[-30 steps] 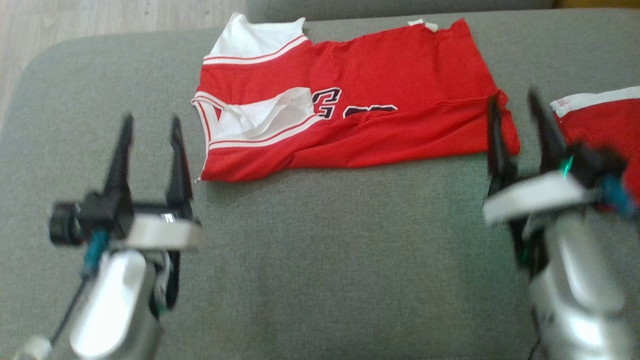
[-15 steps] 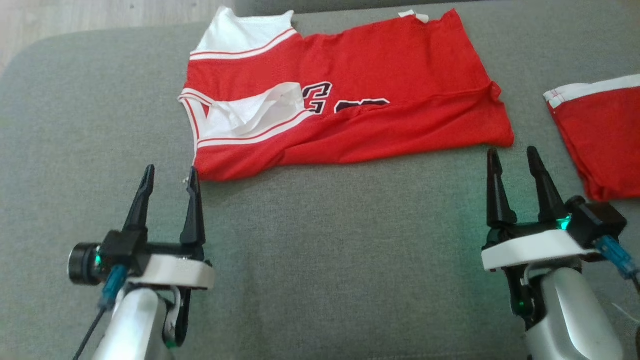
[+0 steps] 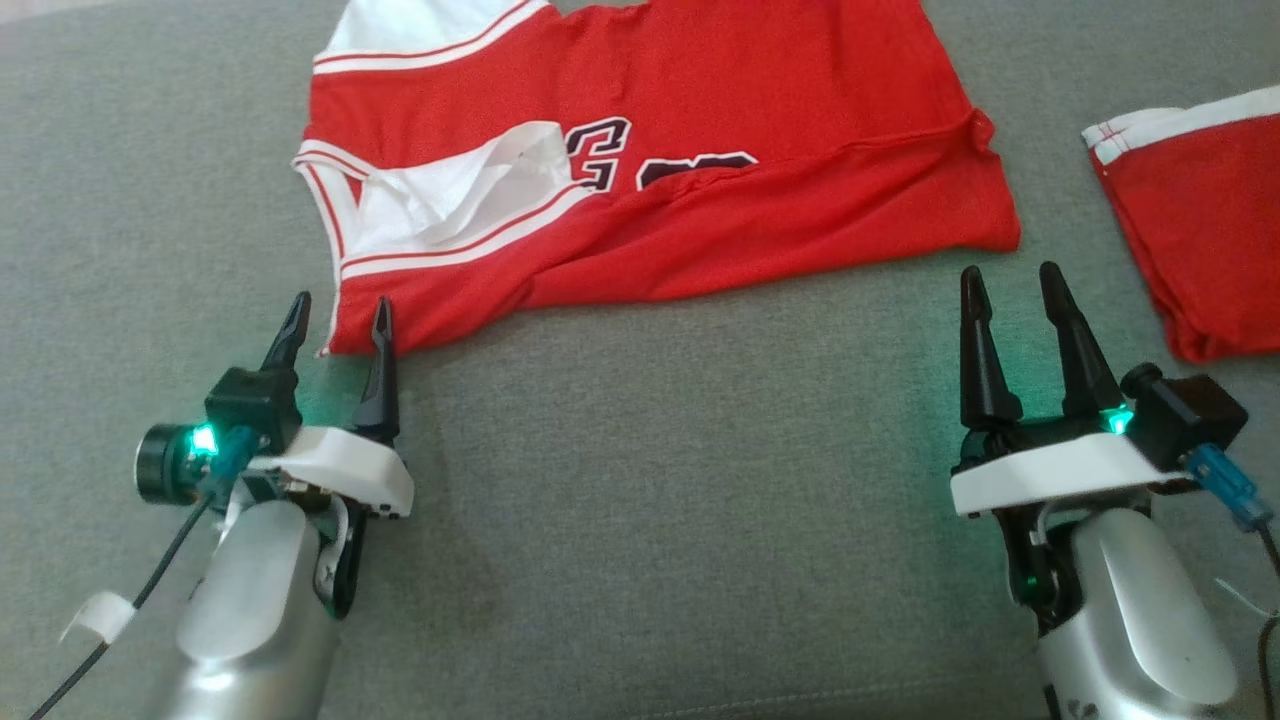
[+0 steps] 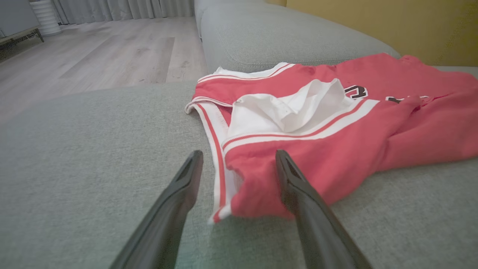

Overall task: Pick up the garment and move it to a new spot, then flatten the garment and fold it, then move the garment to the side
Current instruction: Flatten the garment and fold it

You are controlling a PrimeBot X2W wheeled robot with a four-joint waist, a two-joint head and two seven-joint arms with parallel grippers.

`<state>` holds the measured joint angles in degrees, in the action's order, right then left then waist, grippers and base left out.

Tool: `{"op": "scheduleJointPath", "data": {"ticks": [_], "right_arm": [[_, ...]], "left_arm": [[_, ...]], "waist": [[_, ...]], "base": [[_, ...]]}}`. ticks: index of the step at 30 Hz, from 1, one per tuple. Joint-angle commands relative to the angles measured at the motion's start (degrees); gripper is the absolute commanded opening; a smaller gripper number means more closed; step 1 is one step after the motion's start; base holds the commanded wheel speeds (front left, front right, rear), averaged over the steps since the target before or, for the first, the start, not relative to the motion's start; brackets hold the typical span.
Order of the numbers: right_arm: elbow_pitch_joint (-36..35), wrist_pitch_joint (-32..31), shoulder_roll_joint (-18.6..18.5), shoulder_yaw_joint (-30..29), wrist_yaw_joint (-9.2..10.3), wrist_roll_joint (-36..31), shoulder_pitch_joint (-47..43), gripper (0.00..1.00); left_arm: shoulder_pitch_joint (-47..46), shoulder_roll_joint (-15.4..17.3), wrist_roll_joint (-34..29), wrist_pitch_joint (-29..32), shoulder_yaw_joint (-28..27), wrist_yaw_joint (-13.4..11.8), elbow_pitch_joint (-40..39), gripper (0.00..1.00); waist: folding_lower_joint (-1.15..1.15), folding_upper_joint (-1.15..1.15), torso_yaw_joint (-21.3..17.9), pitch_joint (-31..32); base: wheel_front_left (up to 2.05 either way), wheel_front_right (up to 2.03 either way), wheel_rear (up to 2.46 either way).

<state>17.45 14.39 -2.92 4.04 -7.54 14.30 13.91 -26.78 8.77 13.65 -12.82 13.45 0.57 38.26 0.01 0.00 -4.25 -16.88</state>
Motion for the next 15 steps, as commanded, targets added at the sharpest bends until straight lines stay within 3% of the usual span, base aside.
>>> {"op": "scheduleJointPath", "data": {"ticks": [1, 12, 13, 14, 15], "right_arm": [[-1.59, 0.61, 0.03, 1.43, 0.05, 0.44, 1.46, 1.00], [-1.39, 0.61, 0.04, 2.87, 0.05, 1.42, 2.34, 1.00], [-1.41, 0.61, 0.04, 2.94, 0.05, 1.50, 2.42, 1.00], [-1.43, 0.61, 0.04, 2.98, 0.05, 1.57, 2.46, 1.00], [-1.41, 0.61, 0.04, 3.02, 0.05, 1.61, 2.50, 1.00]], "left_arm": [[-1.82, 1.07, 0.58, -0.82, -1.15, 0.02, -0.67, 1.00], [-4.08, 1.42, 0.51, 6.98, -0.40, -2.58, 10.13, 1.00], [-4.17, 1.51, 0.42, 8.22, -0.01, -2.32, 11.19, 0.89], [-4.30, 1.50, 0.52, 8.93, 0.15, -2.11, 11.88, 0.39], [-4.43, 1.51, 0.67, 9.08, 0.20, -1.95, 12.27, 0.00]], "waist": [[-0.01, 0.00, -0.39, -0.29], [-0.01, 0.00, -1.83, -0.34], [-0.01, 0.00, -1.93, -0.29], [-0.01, 0.00, -1.99, -0.22], [-0.01, 0.00, -2.04, -0.13]], "base": [[0.00, 0.00, 0.00], [0.00, 0.00, 0.00], [0.00, 0.00, 0.00], [0.00, 0.00, 0.00], [0.00, 0.00, 0.00]]}}
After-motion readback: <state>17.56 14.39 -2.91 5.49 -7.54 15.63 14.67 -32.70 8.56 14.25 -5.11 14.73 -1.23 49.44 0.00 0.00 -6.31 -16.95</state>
